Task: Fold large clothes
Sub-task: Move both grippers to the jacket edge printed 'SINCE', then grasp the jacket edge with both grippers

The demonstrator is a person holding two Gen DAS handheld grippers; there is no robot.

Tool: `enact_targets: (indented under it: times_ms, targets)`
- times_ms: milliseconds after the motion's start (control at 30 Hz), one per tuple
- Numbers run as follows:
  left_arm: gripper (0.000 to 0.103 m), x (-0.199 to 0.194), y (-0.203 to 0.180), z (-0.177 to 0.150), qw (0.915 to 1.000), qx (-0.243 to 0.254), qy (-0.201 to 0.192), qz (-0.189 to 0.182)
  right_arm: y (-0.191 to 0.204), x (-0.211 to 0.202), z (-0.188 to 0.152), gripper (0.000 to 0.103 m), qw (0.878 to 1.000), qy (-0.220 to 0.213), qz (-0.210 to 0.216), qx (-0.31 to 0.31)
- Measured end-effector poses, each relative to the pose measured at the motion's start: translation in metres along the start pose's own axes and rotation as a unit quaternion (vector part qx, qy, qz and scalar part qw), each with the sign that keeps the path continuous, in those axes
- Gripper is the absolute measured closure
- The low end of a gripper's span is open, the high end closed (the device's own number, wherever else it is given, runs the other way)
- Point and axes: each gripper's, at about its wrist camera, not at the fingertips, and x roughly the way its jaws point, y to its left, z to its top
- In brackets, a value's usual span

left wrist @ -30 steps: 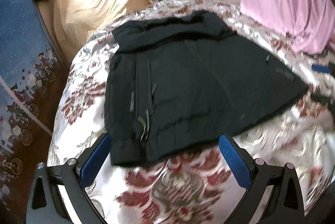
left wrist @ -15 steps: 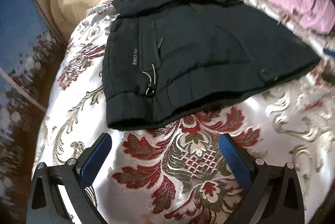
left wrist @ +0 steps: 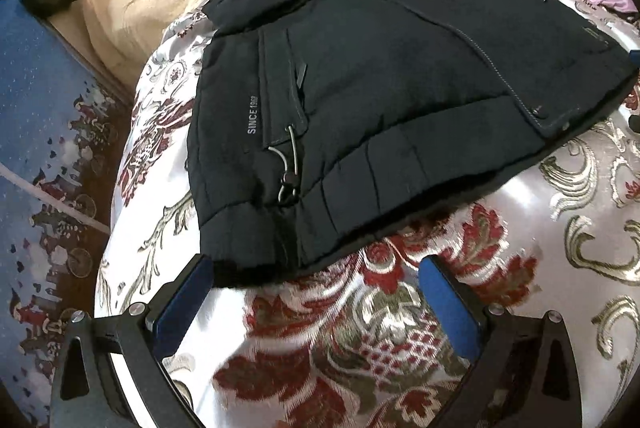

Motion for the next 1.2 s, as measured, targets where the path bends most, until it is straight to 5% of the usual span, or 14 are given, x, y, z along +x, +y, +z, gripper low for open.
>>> enact_targets:
  times_ms: [333, 600, 700, 767, 1000, 1200]
  targets:
    - [0.000, 0.008, -0.008, 0.010, 0.9992, 0.033, -0.005, 0.020, 0.013, 0.009, 0.008, 0.002, 0.998, 0.011, -0.052, -0.036]
    - [0.018, 0.008, -0.012, 0.016, 0.9985, 0.044, -0.015, 0.027, 0.020, 0.011, 0.015, 0.003, 0.995, -0.009, -0.073, -0.060]
    - [0.029, 0.009, -0.010, 0.018, 0.9988, 0.038, -0.017, 0.024, 0.022, 0.009, 0.016, 0.014, 0.995, -0.024, -0.069, -0.069]
    - [0.037, 0.009, -0.010, 0.020, 0.9989, 0.036, -0.022, 0.021, 0.024, 0.010, 0.017, 0.032, 0.994, -0.031, -0.068, -0.076]
    - [0.077, 0.009, -0.014, 0.021, 0.9978, 0.053, -0.039, 0.003, 0.017, 0.010, 0.016, 0.052, 0.995, -0.049, -0.057, -0.065]
    - [0.086, 0.011, -0.013, 0.024, 0.9983, 0.052, -0.026, -0.009, 0.014, 0.011, 0.014, 0.067, 0.994, -0.059, -0.049, -0.072]
